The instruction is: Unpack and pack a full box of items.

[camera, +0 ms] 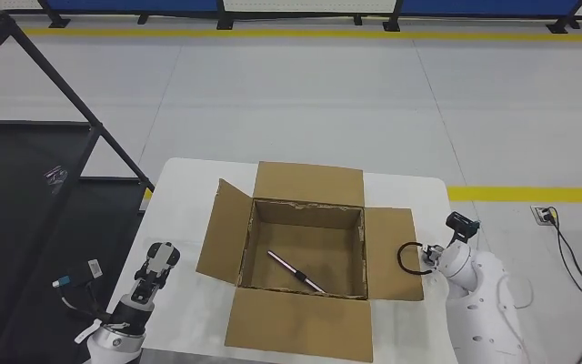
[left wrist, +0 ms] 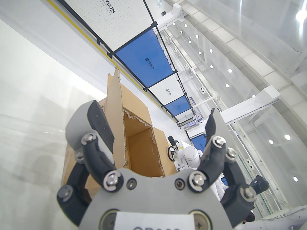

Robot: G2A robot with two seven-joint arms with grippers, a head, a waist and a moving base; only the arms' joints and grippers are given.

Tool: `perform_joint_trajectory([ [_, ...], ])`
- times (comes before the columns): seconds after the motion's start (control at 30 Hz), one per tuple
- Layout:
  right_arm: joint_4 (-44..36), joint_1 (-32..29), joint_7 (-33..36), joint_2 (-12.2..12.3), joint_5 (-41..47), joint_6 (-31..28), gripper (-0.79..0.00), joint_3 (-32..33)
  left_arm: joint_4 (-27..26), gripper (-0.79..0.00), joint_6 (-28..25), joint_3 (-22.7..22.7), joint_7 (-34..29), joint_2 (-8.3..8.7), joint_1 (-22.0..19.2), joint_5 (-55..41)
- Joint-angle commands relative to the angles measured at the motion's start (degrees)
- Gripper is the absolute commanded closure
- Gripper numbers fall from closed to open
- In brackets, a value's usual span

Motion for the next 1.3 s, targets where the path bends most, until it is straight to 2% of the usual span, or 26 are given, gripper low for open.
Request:
perform_joint_trajectory([
  [0.0, 0.04, 0.07, 0.41, 0.11, -0.24, -0.1, -0.314, -0.08, 0.0, -0.785, 0.0, 0.0, 0.0, 0.0, 0.0, 0.0],
  [0.3, 0.66, 0.54, 2.78, 0.64, -0.93, -0.18, -0.382, 0.06, 0.0, -0.785, 0.0, 0.0, 0.0, 0.0, 0.0, 0.0],
  [0.33, 0.66, 0.55, 2.88, 0.69, -0.92, -0.22, -0.413, 0.09, 0.0, -0.785, 0.0, 0.0, 0.0, 0.0, 0.0, 0.0],
  [0.47, 0.5, 0.45, 3.2, 0.87, -0.88, -0.36, -0.723, 0.03, 0.0, -0.785, 0.0, 0.0, 0.0, 0.0, 0.0, 0.0],
  [0.53, 0.3, 0.37, 3.26, 0.95, -0.73, -0.41, -0.773, 0.03, 0.0, -0.785, 0.0, 0.0, 0.0, 0.0, 0.0, 0.0],
  [0.7, -1.35, -0.34, 2.9, 1.15, -0.81, 0.42, -0.785, 0.28, 0.0, -0.785, 0.0, 0.0, 0.0, 0.0, 0.0, 0.0],
  [0.87, -8.21, -3.01, 2.58, 1.2, -1.07, 2.92, -0.785, 0.62, 0.0, -0.785, 0.0, 0.0, 0.0, 0.0, 0.0, 0.0],
  [1.07, -25.78, -8.97, 2.02, 0.76, -5.95, 9.05, -0.785, -2.47, 0.0, -0.785, 0.0, 0.0, 0.0, 0.0, 0.0, 0.0],
  [1.27, -43.28, -14.69, 0.35, 0.05, -12.97, 13.69, -0.785, -8.89, 0.0, -0.785, 0.0, 0.0, 0.0, 0.0, 0.0, 0.0],
])
